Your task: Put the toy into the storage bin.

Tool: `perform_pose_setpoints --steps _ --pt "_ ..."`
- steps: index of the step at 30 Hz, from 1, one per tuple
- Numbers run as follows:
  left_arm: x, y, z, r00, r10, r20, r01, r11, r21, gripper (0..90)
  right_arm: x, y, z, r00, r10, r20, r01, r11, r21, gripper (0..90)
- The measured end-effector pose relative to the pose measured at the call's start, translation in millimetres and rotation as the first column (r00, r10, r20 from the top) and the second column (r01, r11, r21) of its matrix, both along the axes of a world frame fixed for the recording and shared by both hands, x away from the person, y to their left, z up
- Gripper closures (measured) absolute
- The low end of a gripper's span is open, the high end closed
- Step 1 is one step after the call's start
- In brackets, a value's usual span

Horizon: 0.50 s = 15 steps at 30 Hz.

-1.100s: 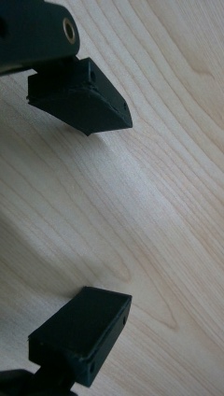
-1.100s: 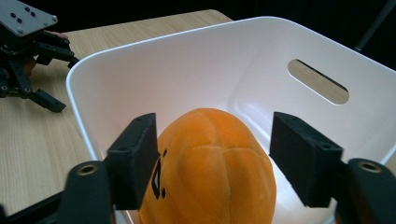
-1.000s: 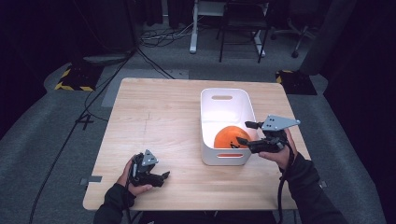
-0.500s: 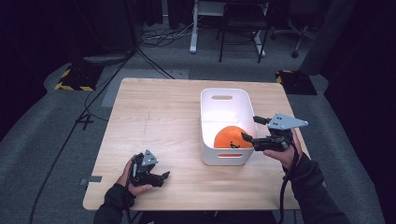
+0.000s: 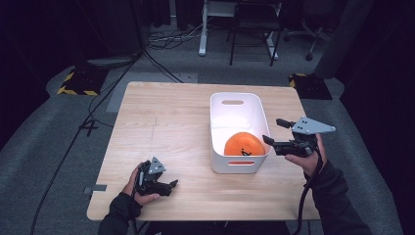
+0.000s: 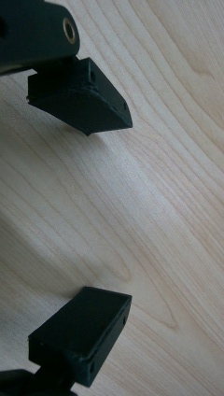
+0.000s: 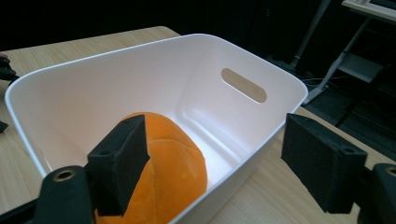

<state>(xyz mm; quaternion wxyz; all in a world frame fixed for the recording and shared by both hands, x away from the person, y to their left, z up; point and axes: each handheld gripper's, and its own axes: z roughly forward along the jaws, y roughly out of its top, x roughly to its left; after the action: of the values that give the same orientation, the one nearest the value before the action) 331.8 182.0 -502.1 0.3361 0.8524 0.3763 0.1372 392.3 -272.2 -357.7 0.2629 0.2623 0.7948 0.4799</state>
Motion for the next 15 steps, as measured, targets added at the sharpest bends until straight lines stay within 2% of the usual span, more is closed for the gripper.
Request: perform_pose_setpoints --steps 15 --pt "0.0 0.0 0.0 1.0 0.0 0.0 0.0 1.0 0.0 14.8 2.9 -24.2 -0.3 0.9977 -0.067 0.012 0.067 0.998 0.014 24.5"
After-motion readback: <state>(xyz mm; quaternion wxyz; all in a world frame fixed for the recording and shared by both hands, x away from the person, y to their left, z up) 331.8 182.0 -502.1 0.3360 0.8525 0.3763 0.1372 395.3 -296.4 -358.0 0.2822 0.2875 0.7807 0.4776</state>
